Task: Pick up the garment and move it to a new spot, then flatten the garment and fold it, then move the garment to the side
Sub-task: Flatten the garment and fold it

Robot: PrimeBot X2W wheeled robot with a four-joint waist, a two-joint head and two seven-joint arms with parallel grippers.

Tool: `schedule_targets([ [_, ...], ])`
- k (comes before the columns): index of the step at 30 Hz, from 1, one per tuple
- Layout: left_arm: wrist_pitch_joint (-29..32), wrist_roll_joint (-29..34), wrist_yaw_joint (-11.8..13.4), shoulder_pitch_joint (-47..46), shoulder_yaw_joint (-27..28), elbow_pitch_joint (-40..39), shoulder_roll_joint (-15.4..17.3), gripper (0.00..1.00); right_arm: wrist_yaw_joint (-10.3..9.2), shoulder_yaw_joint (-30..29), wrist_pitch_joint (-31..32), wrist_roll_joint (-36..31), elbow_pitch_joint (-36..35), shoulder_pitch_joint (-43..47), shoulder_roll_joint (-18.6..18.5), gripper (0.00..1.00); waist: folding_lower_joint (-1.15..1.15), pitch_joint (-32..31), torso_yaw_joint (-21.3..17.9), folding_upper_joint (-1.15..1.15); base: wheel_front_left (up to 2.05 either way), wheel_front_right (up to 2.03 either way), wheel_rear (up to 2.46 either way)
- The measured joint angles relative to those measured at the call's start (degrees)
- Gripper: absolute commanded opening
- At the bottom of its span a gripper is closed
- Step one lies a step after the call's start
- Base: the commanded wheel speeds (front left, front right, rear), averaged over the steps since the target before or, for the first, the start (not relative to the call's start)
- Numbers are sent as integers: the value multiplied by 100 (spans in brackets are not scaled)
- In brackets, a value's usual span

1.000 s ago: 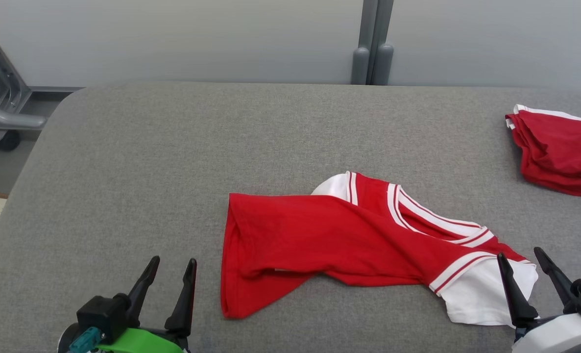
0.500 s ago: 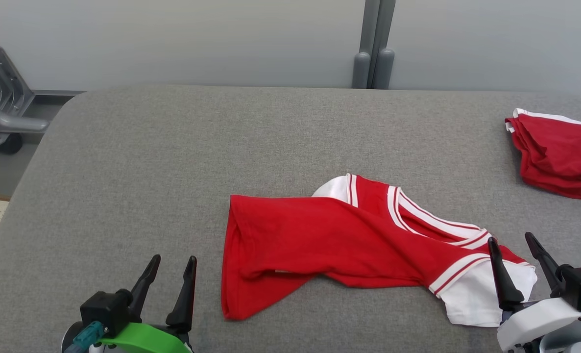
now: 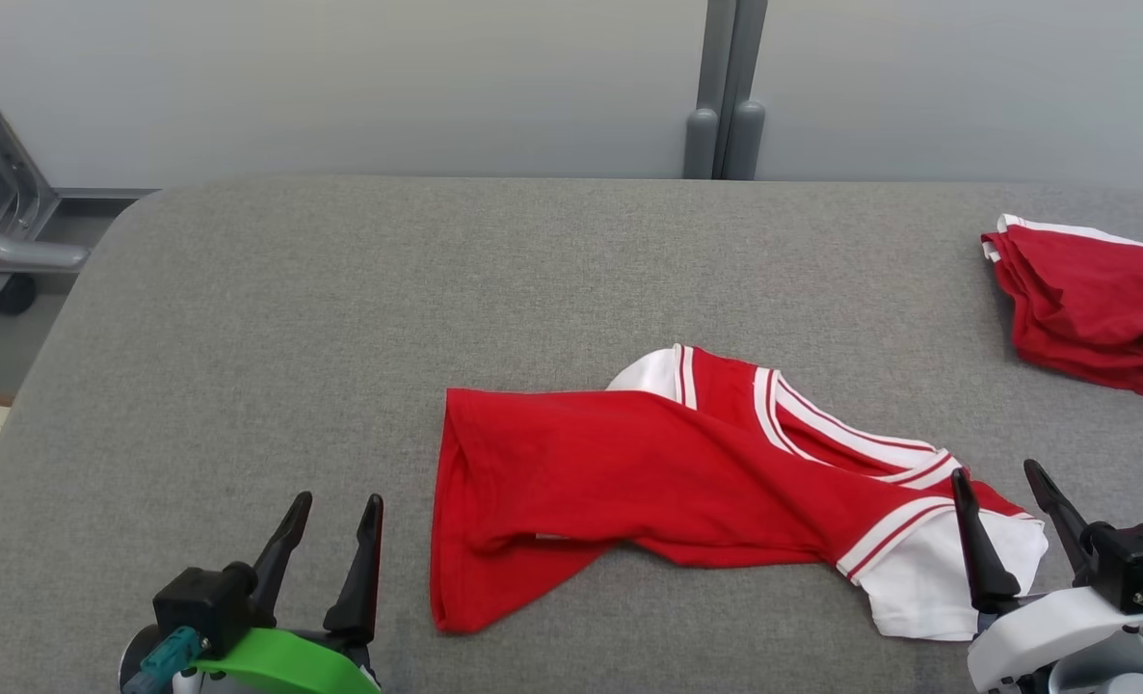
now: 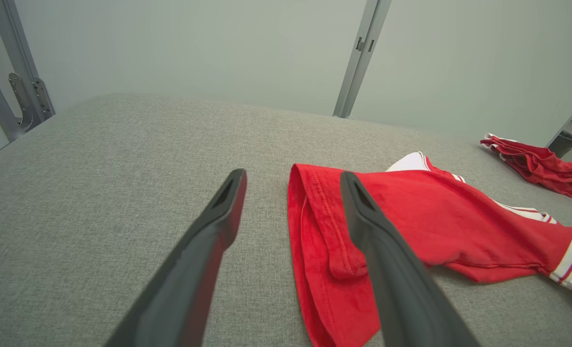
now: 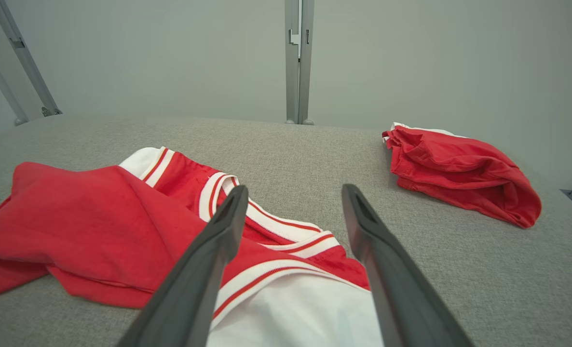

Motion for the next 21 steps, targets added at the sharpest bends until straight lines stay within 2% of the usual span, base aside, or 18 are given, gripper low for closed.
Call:
schedule_targets([
  [16,0,149,-174,1,189,70,-181,100,7,-121,-1,-145,114,-17,68,100,0,38,-52,0,0,0,0],
  [21,0,194,-193,5,345,53,-215,100,19,-135,-1,-130,269,351,74,100,0,112,-86,0,0,0,0],
])
